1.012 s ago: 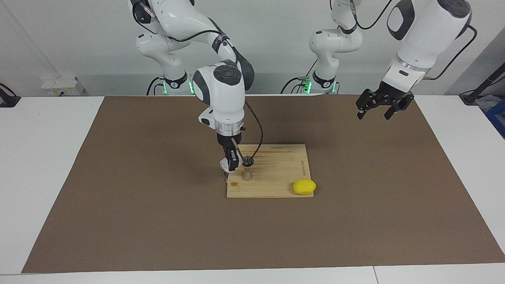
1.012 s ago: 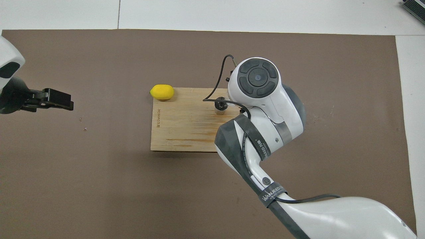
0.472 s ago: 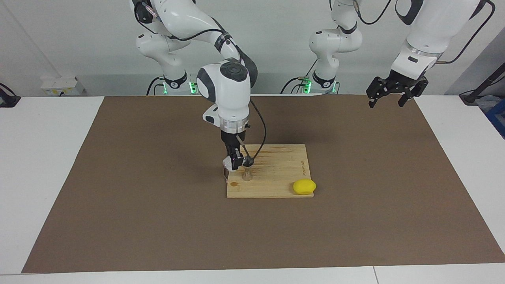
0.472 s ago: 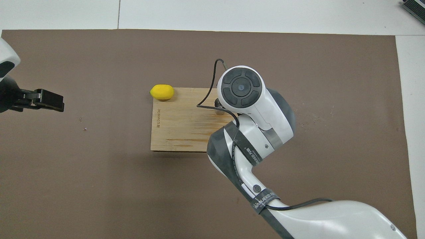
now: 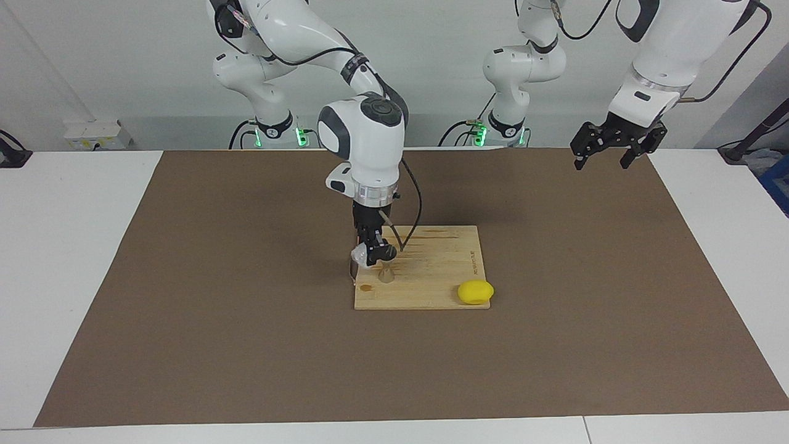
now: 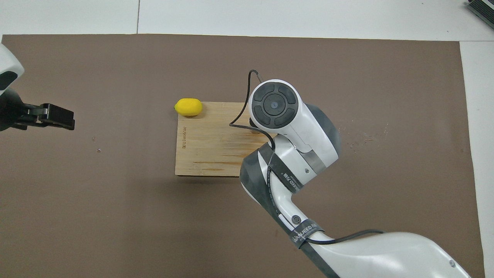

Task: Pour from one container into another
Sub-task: 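Tilt the glass cup over the dark cup with the right gripper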

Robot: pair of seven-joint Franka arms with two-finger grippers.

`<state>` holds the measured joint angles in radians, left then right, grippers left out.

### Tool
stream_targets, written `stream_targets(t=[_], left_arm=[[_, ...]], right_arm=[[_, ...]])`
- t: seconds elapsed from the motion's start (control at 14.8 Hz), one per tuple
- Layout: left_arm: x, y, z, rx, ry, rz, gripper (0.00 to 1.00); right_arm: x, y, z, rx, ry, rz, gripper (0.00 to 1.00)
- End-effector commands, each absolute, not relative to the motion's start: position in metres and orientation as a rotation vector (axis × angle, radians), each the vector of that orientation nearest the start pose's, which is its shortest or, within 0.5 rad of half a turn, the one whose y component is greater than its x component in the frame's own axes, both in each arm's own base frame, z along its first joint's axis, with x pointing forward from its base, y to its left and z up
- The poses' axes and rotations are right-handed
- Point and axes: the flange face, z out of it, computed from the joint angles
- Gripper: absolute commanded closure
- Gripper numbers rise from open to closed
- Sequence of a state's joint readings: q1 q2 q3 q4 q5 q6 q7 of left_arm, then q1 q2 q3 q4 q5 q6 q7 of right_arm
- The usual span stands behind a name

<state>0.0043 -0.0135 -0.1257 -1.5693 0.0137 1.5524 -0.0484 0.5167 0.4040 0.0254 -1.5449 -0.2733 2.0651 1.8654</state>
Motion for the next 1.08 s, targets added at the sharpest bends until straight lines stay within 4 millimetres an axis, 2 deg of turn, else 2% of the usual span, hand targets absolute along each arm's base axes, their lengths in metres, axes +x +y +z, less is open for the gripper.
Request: stream_targets(t=[0.0,0.14,0.81,1.01], left_arm=[[0.545,-0.0701,0.6257,-3.109,0.141,-0.018,0.0],[0.5508,-0.0644,0.6273,-3.131,0.135,-0.085,0.0],[0.5487,-0.0651,0.6266,-3.131,0.125,-0.068,0.0],[0.5484,-0.0676,0.6266,-3.131,0.13,-0.068,0.0]], right_arm=[[0.5997,0.3463,0.4318,-2.542,1.746,-0.473,0.98],[0.5968,0.3512,0.4302,-2.557,1.729,-0.488,0.98],[0.5961,0.3515,0.4308,-2.563,1.747,-0.465,0.98],[0.6005,0.3476,0.4387,-2.536,1.763,-0.448,0.98]])
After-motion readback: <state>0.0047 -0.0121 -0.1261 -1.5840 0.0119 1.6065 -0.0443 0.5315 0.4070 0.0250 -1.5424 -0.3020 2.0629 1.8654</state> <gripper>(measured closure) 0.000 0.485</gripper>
